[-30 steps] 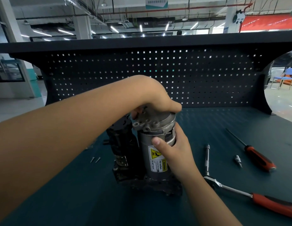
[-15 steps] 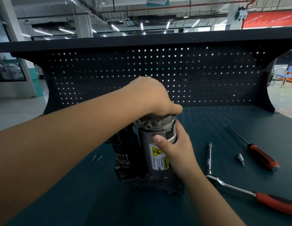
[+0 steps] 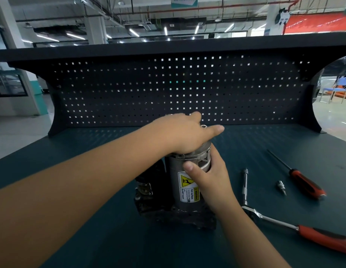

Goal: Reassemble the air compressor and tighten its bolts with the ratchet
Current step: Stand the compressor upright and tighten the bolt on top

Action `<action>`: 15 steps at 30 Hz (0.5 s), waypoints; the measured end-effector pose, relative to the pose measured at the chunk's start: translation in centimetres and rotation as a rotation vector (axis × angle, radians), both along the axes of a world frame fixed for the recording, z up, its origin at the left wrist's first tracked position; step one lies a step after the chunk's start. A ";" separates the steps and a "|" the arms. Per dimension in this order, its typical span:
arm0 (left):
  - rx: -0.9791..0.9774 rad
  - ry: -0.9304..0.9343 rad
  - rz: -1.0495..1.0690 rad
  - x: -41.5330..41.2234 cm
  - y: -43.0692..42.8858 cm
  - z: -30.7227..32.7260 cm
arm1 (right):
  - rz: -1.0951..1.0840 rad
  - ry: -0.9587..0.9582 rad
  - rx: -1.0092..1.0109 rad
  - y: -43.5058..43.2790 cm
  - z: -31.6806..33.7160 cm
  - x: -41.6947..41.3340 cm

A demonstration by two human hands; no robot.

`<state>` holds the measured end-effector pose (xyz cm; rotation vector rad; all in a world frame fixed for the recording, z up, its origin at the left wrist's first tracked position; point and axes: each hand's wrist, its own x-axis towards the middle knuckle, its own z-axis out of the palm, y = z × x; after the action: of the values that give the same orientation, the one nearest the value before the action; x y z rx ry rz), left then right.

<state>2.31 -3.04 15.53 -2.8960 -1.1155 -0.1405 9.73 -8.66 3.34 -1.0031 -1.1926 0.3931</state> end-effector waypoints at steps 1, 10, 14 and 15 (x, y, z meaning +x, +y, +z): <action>-0.056 -0.010 -0.045 0.1 0.0 -0.1 | 0.000 -0.002 0.001 0.0 0.0 0.0; -0.508 -0.248 -0.149 -1.6 1.0 1.4 | -0.001 -0.010 -0.030 -0.1 0.3 0.1; -0.341 -0.275 -0.320 -4.0 2.0 3.2 | 0.000 -0.018 -0.029 -0.1 0.1 0.1; -0.310 -0.249 -0.372 -4.3 1.9 3.0 | 0.001 -0.019 -0.027 0.0 0.1 0.1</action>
<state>-1.98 -1.12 18.58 -3.4178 -0.6535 -0.3785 9.85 -8.68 3.48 -1.0319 -1.2074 0.4019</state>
